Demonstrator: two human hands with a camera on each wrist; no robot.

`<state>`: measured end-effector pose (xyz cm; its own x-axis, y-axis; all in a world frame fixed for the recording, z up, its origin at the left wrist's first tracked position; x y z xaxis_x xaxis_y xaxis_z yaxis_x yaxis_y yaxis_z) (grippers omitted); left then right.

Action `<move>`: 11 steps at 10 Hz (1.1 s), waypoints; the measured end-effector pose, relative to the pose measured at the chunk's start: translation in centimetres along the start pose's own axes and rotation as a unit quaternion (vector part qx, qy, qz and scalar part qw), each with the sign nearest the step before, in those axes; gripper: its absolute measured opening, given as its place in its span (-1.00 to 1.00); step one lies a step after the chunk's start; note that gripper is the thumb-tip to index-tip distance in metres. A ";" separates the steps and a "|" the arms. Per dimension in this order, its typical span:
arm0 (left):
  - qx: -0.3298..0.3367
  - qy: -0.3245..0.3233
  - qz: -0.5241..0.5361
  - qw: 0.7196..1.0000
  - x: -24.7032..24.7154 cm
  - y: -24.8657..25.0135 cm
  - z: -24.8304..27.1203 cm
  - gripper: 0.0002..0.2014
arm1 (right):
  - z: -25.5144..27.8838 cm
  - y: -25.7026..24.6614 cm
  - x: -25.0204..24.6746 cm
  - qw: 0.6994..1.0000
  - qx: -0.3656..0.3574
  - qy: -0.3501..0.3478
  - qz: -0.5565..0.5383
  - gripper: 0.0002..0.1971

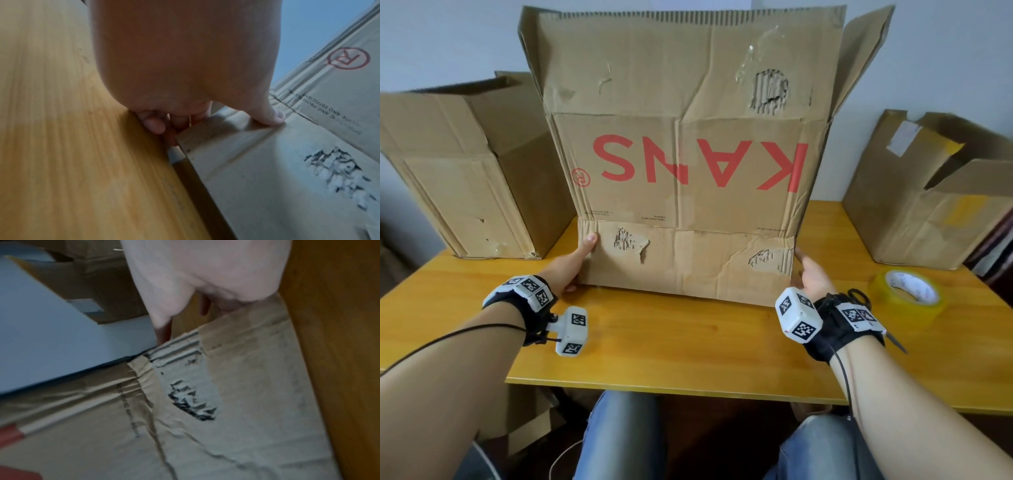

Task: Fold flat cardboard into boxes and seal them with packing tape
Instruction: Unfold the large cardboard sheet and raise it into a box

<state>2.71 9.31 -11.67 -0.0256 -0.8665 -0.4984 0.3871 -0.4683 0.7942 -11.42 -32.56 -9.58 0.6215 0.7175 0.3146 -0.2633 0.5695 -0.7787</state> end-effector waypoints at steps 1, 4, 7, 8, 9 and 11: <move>0.011 -0.007 -0.013 1.000 0.2 0.0 0.2 0.09 | -0.6 -0.1 -0.3 0.999 0.009 -0.012 0.030 -0.46; 0.020 -0.023 -0.118 0.992 0.6 -0.2 0.3 0.24 | -1.2 -2.5 -1.6 0.993 -0.042 0.033 0.105 -0.48; 0.025 -0.120 -0.141 0.982 1.6 3.9 1.7 0.04 | 4.6 -10.5 1.1 0.962 -0.228 0.069 0.130 -0.50; 0.044 -0.097 -0.135 0.985 0.5 6.2 2.1 0.01 | 5.8 -13.7 1.4 0.953 -0.287 0.079 0.057 -0.63; 0.068 -0.046 -0.083 0.993 -1.5 8.8 2.0 0.10 | 7.7 -16.6 2.6 0.929 -0.361 0.076 0.029 -0.67; 0.189 0.094 0.079 0.974 -6.6 16.7 5.3 -0.13 | 11.3 -19.8 5.0 0.900 -0.435 0.031 -0.005 -0.77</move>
<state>4.45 6.28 6.68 0.1899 -0.9025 -0.3866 0.0049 -0.3929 0.9196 -11.44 -35.70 13.62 0.6678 0.6752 0.3134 0.4029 0.0261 -0.9149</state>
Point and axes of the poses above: each hand's wrist, its own z-axis away from the middle knuckle, its own x-axis out of the palm, y = z × x, the point moved 8 cm from there along -z, towards the middle knuckle, and after that the axes turned 8 degrees about -z, right-handed, at the moved point
